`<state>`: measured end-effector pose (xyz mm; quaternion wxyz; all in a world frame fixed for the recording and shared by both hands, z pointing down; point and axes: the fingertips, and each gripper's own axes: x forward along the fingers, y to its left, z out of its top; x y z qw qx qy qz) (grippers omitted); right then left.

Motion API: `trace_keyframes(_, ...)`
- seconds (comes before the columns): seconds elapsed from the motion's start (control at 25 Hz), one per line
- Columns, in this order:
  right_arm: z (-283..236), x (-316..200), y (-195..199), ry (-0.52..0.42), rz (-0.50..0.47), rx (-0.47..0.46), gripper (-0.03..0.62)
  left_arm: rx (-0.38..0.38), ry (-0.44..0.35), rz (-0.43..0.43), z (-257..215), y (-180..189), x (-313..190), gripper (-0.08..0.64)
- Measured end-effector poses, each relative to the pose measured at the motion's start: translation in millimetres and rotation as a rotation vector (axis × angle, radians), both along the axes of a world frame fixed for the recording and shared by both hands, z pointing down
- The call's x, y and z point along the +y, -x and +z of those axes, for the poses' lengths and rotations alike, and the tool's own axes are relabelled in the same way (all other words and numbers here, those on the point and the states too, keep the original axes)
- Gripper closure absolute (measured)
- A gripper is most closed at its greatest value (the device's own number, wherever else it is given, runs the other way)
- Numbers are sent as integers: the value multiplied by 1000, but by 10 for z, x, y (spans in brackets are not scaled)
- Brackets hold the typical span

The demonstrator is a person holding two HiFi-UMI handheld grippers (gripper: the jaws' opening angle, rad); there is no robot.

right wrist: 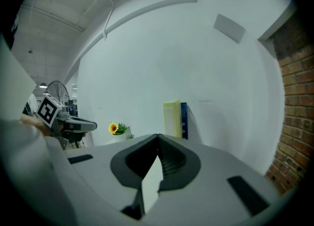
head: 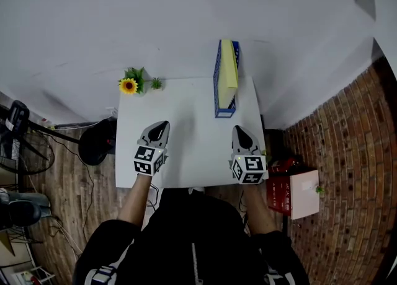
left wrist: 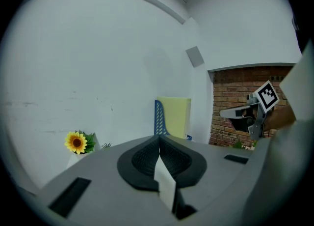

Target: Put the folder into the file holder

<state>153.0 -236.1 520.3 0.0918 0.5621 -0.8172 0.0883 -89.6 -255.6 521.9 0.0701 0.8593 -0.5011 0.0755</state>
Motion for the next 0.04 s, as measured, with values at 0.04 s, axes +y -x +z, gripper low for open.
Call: trace_keyframes(0.04,9,9,7,2,-3,1,583,0,4,0,16,-1,10,537)
